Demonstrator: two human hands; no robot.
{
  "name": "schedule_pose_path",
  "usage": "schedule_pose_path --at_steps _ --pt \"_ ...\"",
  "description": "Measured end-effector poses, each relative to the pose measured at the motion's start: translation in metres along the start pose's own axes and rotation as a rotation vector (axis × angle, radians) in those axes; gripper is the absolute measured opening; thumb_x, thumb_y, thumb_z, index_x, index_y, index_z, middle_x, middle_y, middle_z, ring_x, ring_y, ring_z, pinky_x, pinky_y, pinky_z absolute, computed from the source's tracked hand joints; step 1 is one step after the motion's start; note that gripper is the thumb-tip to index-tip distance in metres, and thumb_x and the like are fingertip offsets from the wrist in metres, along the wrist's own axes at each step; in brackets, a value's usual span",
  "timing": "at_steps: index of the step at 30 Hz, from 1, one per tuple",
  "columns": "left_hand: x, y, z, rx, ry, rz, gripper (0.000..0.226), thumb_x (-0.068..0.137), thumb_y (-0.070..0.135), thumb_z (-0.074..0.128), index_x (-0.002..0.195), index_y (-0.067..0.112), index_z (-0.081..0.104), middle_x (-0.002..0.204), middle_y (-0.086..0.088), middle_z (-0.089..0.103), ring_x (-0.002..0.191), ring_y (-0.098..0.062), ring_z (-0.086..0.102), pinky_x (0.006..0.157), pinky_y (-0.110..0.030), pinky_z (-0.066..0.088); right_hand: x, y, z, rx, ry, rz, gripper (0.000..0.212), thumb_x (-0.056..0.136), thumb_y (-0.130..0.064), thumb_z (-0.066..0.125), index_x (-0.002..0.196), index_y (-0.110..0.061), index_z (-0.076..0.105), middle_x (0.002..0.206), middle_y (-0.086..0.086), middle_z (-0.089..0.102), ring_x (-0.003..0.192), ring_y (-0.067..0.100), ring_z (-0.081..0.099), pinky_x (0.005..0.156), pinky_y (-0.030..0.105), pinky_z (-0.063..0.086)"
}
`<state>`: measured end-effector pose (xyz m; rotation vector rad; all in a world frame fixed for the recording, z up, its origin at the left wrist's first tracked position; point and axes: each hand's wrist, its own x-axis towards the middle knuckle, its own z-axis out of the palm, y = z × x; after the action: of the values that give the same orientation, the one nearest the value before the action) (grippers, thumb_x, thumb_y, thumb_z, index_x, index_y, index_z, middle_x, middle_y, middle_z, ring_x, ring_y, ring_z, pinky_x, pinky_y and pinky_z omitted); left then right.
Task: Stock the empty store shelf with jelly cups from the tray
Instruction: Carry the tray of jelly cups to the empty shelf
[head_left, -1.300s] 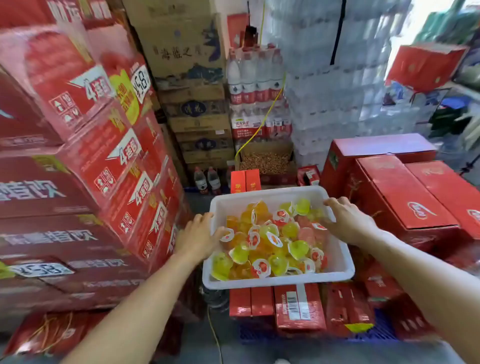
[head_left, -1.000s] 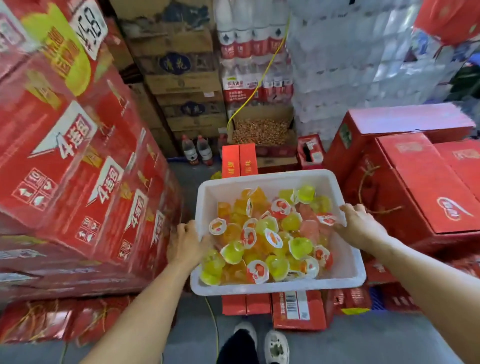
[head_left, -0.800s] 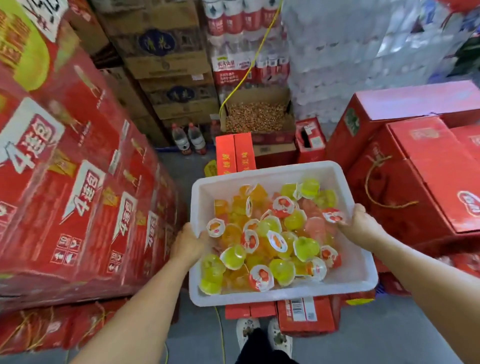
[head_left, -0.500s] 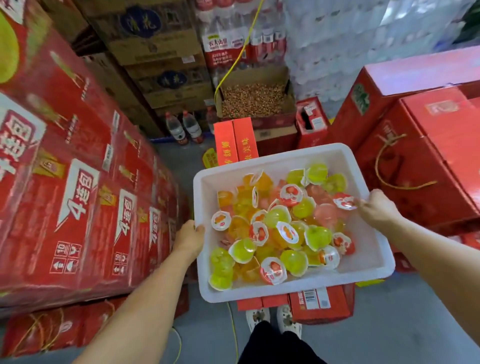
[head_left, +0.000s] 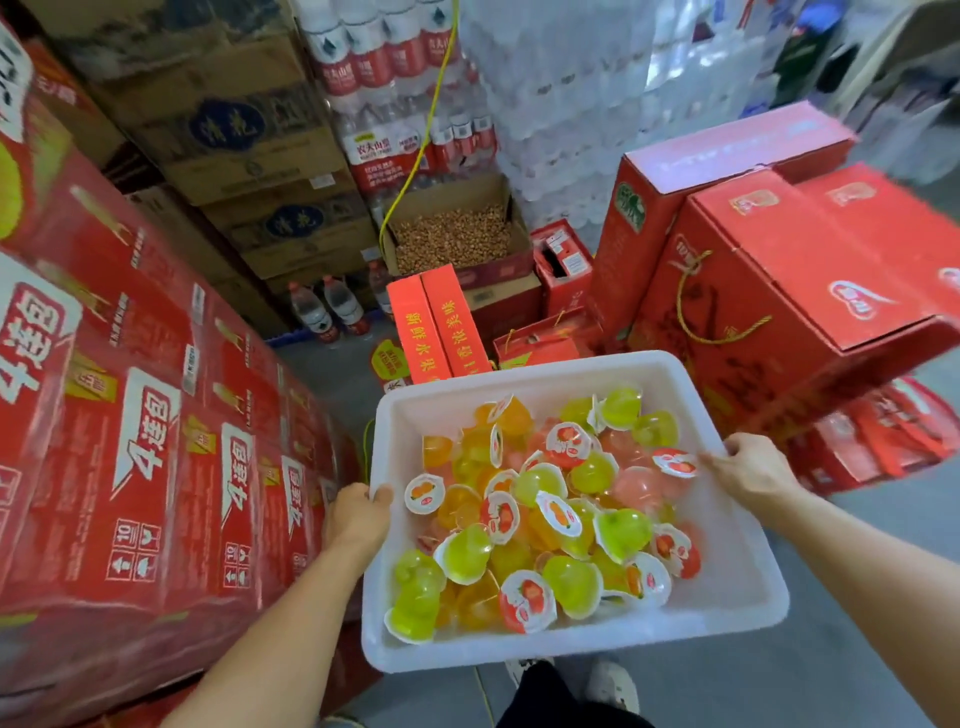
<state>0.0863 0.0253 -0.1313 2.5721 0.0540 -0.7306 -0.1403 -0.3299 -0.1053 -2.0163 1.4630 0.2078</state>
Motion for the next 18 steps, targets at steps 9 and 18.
schedule_pose_path --at_steps 9,18 --pt "-0.059 0.062 0.001 0.13 0.046 0.281 0.047 0.094 0.035 0.047 0.054 0.013 0.044 0.077 -0.027 0.059 0.08 -0.04 0.059 0.061 -0.035 0.033 -0.081 0.103 -0.029 0.178 0.088 0.179 0.025 0.088 -0.025 0.061 0.072 -0.007 0.055 0.083 0.015 0.06 0.076 0.033 0.056 0.063 0.032 0.04" --pt "-0.208 0.108 0.09 -0.179 0.064 0.446 0.04 0.091 0.041 0.055 0.074 0.006 0.063 0.082 -0.025 0.064 0.079 -0.041 0.062 0.064 -0.04 0.045 -0.222 0.254 -0.054 0.59 0.619 0.355 0.037 0.078 -0.033 0.053 0.067 0.002 0.057 0.069 0.025 0.058 0.063 0.03 0.048 0.054 0.036 0.03"
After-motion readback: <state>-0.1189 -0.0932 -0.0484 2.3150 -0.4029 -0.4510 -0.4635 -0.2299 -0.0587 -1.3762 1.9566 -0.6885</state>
